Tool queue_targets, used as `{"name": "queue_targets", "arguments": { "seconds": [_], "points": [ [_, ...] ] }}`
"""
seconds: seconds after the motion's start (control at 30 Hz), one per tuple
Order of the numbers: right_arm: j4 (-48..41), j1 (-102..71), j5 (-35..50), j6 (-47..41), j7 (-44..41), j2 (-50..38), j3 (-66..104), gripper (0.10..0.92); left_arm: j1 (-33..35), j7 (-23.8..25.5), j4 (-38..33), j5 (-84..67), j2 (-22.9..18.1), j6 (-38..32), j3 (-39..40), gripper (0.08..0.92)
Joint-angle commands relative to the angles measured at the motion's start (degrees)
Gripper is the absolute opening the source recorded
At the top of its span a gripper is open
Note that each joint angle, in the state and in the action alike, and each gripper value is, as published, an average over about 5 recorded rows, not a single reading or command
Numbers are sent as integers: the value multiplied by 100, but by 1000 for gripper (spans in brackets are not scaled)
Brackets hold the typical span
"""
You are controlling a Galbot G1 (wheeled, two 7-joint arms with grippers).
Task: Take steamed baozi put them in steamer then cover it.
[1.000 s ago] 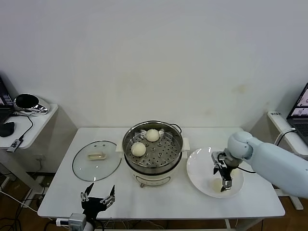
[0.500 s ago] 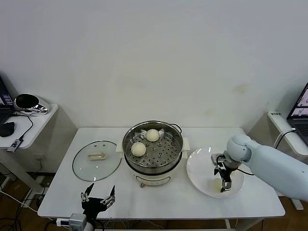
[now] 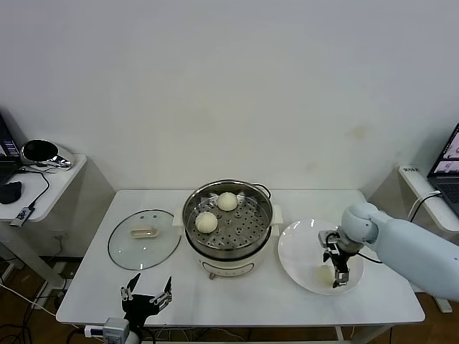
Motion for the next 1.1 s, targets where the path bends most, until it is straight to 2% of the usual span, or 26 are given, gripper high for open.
{"name": "queue_targets", "arguments": {
  "seconds": [0.03,0.17,0.43,1.1],
  "points": [
    [-22,-15,-3,-20,22,23,9,822,5,-4,8,3,3,0,-2,823],
    [-8,-14,9,-41,8,8,5,797,4,-5,6,5,-1,0,6,823],
    [27,-42,61,-107,0,-85,18,692,-15,-11,78,3,9,-19,10,823],
    [164,93,308,-144,57,-330,197,606,-60,-20,66,8,28,-15,64,823]
  ]
}}
